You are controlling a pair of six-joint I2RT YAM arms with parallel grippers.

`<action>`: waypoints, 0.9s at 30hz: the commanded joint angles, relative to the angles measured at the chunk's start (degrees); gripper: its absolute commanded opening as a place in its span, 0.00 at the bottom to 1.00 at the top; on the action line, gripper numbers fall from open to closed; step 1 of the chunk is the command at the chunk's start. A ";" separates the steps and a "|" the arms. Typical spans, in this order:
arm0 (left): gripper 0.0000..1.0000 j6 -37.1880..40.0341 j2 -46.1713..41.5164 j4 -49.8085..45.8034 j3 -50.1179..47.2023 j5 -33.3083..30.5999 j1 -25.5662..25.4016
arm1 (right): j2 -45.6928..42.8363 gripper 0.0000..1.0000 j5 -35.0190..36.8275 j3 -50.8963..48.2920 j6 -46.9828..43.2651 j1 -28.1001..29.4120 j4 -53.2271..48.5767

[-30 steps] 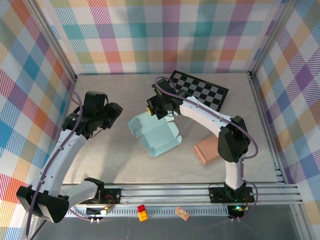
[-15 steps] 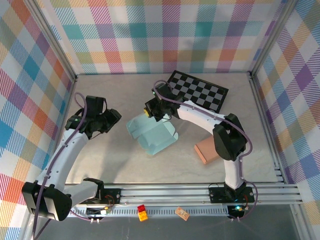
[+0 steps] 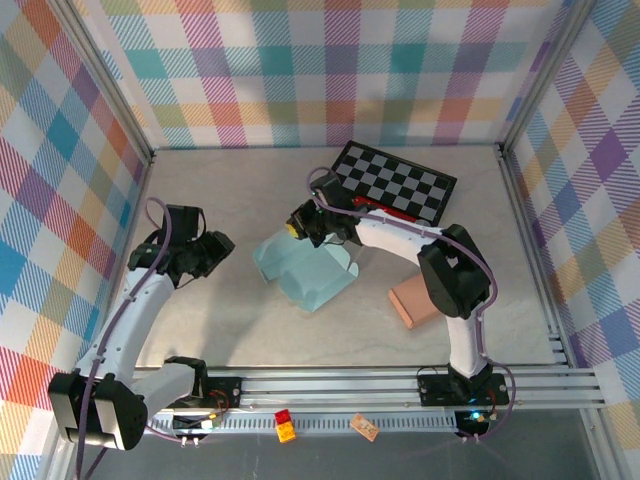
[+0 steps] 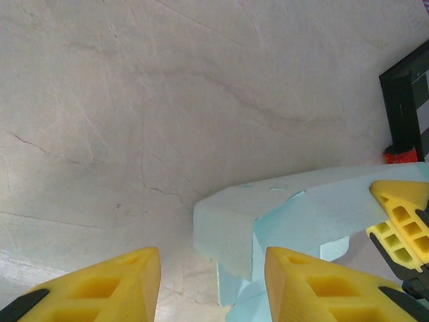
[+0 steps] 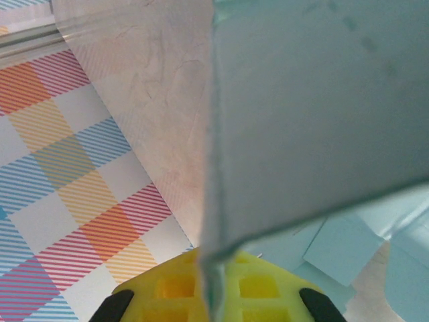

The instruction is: Fold the paper box

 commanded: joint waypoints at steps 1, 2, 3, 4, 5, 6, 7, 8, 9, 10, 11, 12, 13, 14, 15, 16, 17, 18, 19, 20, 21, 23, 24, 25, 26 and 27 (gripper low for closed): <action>0.44 1.74 -0.79 2.02 -1.74 1.04 0.58 | 0.40 0.00 -1.63 -1.85 -1.97 -0.34 4.90; 0.44 1.77 -0.91 2.48 -2.24 1.00 0.68 | 0.37 0.00 -1.62 -2.20 -1.96 -0.40 5.23; 0.44 1.88 -0.98 2.94 -2.62 1.02 0.66 | 0.31 0.00 -1.78 -2.44 -2.05 -0.36 5.75; 0.43 2.00 -0.93 3.21 -2.90 0.94 0.67 | 0.29 0.00 -1.80 -2.56 -2.18 -0.37 5.89; 0.43 2.16 -0.93 3.47 -3.27 0.79 0.64 | 0.22 0.00 -1.89 -2.89 -2.36 -0.36 6.45; 0.43 2.49 -1.05 3.99 -3.64 0.86 0.64 | 0.09 0.00 -1.89 -3.28 -2.43 -0.36 6.91; 0.42 2.68 -1.01 4.50 -3.93 0.91 0.63 | -0.03 0.00 -1.89 -3.84 -2.57 -0.36 8.24; 0.42 2.82 -1.12 4.94 -4.28 0.92 0.65 | -0.27 0.00 -1.96 -4.59 -2.76 -0.47 10.02; 0.41 3.03 -1.16 5.58 -4.77 0.95 0.66 | -0.46 0.00 -2.14 -5.50 -3.05 -0.52 12.19; 0.41 3.17 -1.21 6.14 -5.21 0.90 0.63 | -0.63 0.00 -2.31 -6.27 -3.32 -0.54 14.18; 0.41 3.29 -1.20 6.85 -5.75 0.91 0.61 | -0.74 0.00 -2.69 -6.92 -3.61 -0.67 16.33; 0.40 3.56 -1.27 7.63 -6.26 1.06 0.63 | -0.83 0.00 -3.21 -7.17 -3.96 -0.76 17.57; 0.40 3.80 -1.37 8.24 -6.75 1.10 0.68 | -0.90 0.00 -3.68 -7.36 -4.23 -0.80 18.50; 0.40 4.06 -1.52 8.96 -7.31 1.07 0.61 | -1.13 0.00 -4.20 -7.70 -4.50 -0.91 19.90; 0.39 4.48 -1.69 9.72 -7.85 1.08 0.60 | -1.48 0.00 -4.51 -8.03 -4.77 -0.89 21.25; 0.39 4.77 -1.76 10.39 -8.28 1.12 0.62 | -1.83 0.00 -4.82 -8.40 -4.92 -0.91 22.19; 0.38 5.06 -1.87 10.92 -8.68 1.09 0.62 | -2.23 0.00 -5.12 -8.75 -5.03 -0.90 23.25; 0.37 5.30 -1.77 11.31 -9.05 1.04 0.60 | -2.64 0.00 -5.76 -8.92 -5.20 -0.98 23.68; 0.37 5.53 -1.60 11.60 -9.22 0.93 0.64 | -3.04 0.00 -6.16 -9.09 -5.45 -1.00 24.01; 0.36 5.72 -1.49 11.82 -9.50 0.82 0.65 | -3.65 0.00 -6.38 -9.65 -5.61 -1.06 24.52; 0.35 5.81 -1.37 12.03 -9.65 0.69 0.65 | -4.26 0.00 -6.46 -10.22 -5.64 -1.15 25.06; 0.34 5.77 -1.26 12.39 -10.06 0.27 0.63 | -4.94 0.00 -6.93 -11.28 -6.01 -1.43 25.74; 0.34 5.85 -1.33 12.51 -10.28 -0.12 0.65 | -4.89 0.00 -7.52 -11.82 -6.24 -1.66 25.91; 0.34 5.94 -1.51 12.82 -10.54 -0.43 0.63 | -4.64 0.00 -8.04 -12.49 -6.23 -1.96 27.00; 0.34 6.01 -1.61 13.08 -10.79 -0.69 0.64 | -4.27 0.00 -8.57 -13.24 -6.20 -2.18 28.48; 0.33 6.10 -1.68 13.49 -11.15 -0.87 0.66 | -3.67 0.00 -9.33 -14.07 -6.34 -2.45 30.31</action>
